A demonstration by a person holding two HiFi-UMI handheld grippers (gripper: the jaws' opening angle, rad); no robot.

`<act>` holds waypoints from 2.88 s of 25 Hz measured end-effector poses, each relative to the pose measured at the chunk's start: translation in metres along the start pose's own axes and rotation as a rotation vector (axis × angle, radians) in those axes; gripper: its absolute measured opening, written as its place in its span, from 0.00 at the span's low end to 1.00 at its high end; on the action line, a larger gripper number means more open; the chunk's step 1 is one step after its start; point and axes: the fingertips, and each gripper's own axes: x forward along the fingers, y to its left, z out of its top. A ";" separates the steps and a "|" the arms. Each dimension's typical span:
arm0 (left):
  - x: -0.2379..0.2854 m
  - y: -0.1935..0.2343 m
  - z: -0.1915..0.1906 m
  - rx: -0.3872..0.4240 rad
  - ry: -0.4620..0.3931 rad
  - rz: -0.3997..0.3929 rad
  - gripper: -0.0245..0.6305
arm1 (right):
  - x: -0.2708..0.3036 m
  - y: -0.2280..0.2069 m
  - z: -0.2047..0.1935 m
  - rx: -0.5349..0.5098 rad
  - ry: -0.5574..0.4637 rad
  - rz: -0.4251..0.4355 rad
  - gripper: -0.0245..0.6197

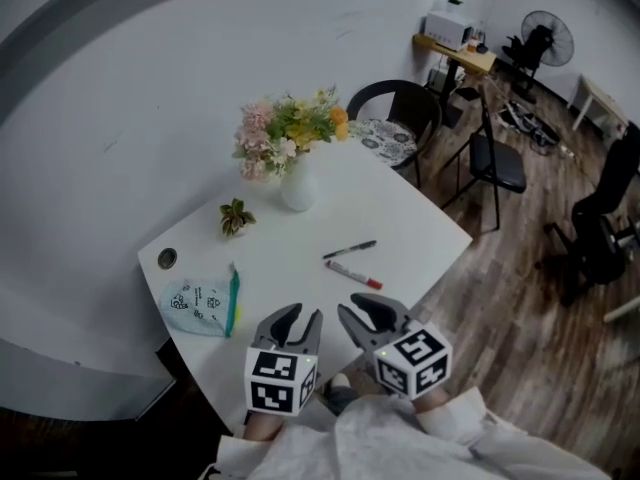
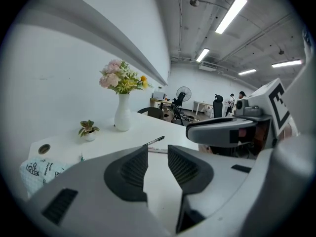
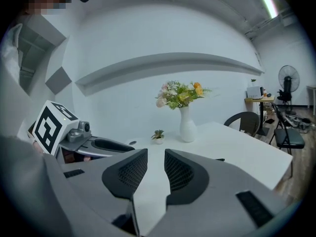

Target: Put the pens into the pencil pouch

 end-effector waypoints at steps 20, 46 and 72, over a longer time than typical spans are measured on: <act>0.016 0.059 -0.012 -0.013 0.104 0.034 0.20 | 0.034 -0.011 -0.011 0.049 0.081 -0.013 0.18; -0.030 0.179 -0.089 -0.029 0.307 0.243 0.20 | 0.099 0.060 -0.046 0.048 0.215 0.136 0.18; -0.002 0.168 -0.131 -0.005 0.419 0.146 0.11 | 0.071 0.029 -0.069 0.102 0.242 -0.004 0.18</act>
